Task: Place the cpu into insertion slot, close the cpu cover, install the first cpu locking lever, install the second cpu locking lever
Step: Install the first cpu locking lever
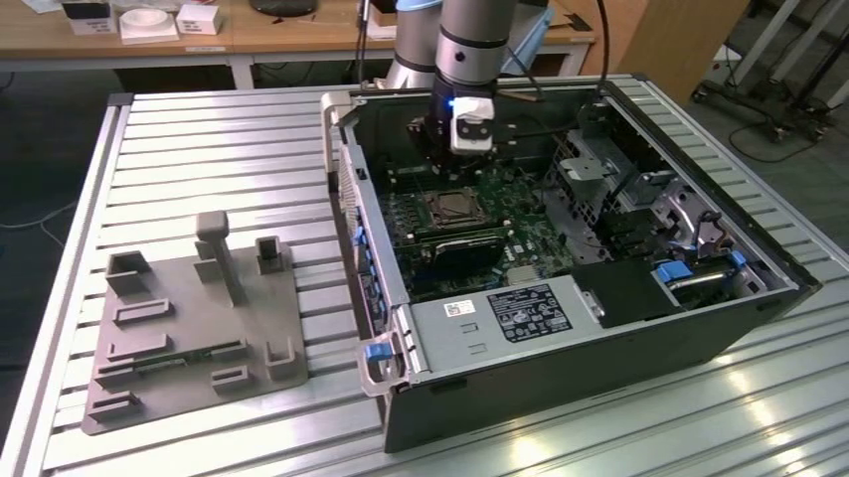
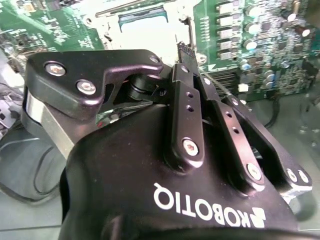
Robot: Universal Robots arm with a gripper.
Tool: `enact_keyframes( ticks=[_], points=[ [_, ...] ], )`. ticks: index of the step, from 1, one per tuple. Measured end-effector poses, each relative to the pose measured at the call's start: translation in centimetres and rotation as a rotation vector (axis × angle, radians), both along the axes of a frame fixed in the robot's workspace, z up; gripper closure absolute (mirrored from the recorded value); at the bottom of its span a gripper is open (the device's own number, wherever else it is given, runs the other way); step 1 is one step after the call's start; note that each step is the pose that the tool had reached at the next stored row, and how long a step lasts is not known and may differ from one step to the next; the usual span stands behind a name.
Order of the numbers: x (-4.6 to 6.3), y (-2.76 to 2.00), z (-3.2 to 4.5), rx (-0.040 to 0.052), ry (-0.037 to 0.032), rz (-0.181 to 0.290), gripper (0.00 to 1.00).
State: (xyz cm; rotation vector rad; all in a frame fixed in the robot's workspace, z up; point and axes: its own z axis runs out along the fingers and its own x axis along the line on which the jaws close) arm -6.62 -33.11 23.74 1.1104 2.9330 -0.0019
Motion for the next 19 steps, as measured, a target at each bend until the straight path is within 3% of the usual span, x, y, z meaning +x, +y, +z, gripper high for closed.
enact_keyframes(
  ticks=[5,19],
  points=[
    [-0.68,0.01,0.00,0.0000,-0.0002,0.026,0.90],
    [-0.69,0.00,-0.01,0.0000,-0.0002,0.249,0.90]
  ],
)
